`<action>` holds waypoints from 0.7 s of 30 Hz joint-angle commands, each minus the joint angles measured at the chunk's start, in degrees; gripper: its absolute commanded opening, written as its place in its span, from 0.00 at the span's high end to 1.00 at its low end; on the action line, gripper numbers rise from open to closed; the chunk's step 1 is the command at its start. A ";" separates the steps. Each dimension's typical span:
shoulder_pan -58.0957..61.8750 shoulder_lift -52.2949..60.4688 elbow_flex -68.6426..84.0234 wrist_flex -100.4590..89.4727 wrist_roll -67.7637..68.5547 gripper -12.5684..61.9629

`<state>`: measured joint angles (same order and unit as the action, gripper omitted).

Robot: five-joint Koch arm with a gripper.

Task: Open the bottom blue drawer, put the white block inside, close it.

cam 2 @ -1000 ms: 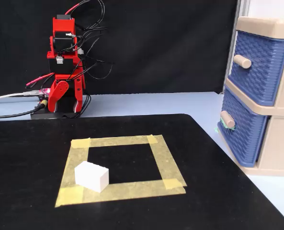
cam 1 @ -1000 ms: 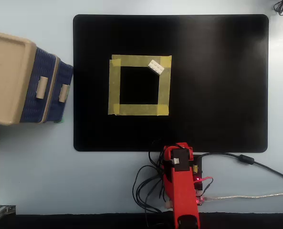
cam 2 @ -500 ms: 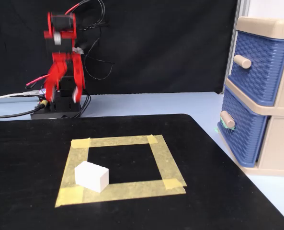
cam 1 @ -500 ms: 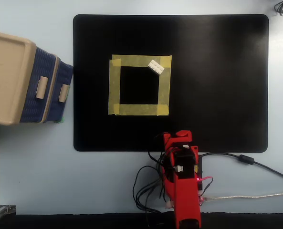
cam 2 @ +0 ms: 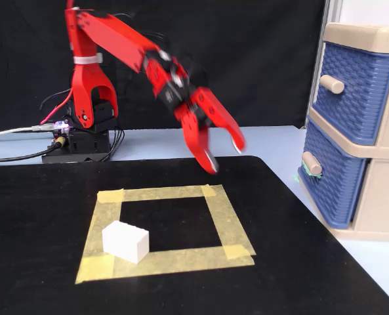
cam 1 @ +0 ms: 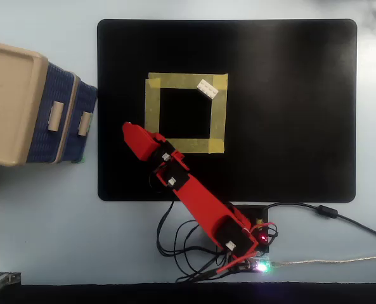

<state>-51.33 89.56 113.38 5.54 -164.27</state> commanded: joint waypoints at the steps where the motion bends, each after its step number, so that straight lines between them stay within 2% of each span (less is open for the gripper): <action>1: -3.08 -5.54 -0.35 -23.91 -0.88 0.38; 5: -3.69 -19.25 -0.97 -47.11 -1.32 0.38; 8: -4.75 -25.93 -3.69 -55.11 -1.32 0.38; 21: -10.55 -37.18 -20.48 -55.81 -3.16 0.39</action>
<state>-60.91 51.94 95.19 -45.18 -165.94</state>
